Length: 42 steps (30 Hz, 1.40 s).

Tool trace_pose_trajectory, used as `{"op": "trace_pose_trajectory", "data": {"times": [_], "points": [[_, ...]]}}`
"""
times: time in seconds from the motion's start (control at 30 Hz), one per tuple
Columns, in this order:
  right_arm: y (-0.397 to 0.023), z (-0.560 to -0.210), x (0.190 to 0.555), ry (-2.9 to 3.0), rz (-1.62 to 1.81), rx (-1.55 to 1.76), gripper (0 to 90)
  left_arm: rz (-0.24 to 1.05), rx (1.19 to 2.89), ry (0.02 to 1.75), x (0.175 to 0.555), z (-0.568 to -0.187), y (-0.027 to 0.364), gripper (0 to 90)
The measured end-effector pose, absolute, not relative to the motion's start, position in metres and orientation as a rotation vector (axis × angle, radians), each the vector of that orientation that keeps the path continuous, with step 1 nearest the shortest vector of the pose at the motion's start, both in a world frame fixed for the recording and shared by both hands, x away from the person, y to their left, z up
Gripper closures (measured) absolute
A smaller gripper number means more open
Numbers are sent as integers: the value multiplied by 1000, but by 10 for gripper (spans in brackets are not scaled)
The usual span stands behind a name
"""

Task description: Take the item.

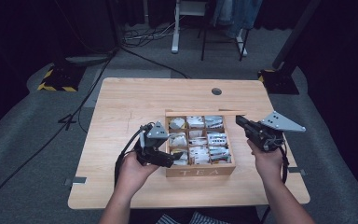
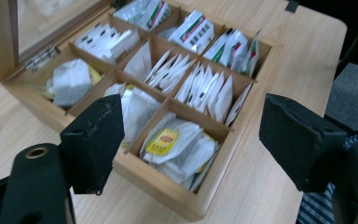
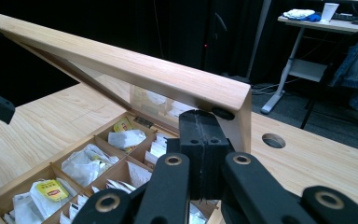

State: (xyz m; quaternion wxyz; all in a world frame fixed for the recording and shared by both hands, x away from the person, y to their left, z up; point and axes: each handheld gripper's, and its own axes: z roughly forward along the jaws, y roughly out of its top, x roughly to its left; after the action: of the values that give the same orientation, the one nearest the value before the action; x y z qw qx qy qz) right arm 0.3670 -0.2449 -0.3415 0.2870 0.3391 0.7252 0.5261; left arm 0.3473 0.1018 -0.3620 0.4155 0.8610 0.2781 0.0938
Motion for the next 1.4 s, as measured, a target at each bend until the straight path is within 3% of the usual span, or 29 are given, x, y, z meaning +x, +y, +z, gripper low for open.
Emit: {"op": "trace_pose_trajectory", "data": {"times": [0.73, 0.97, 1.27, 1.4], "points": [[-246, -341, 368, 1945, 1410, 901, 900, 85, 2116, 534, 363, -373, 41, 237], [-246, -341, 368, 1945, 1413, 902, 900, 30, 2156, 503, 370, -382, 19, 276], [-247, -339, 367, 1938, 1420, 899, 900, -33, 2233, 488, 381, -401, -15, 483], [-248, -340, 367, 1938, 1422, 898, 900, -47, 2237, 511, 387, -407, -21, 522]]}}
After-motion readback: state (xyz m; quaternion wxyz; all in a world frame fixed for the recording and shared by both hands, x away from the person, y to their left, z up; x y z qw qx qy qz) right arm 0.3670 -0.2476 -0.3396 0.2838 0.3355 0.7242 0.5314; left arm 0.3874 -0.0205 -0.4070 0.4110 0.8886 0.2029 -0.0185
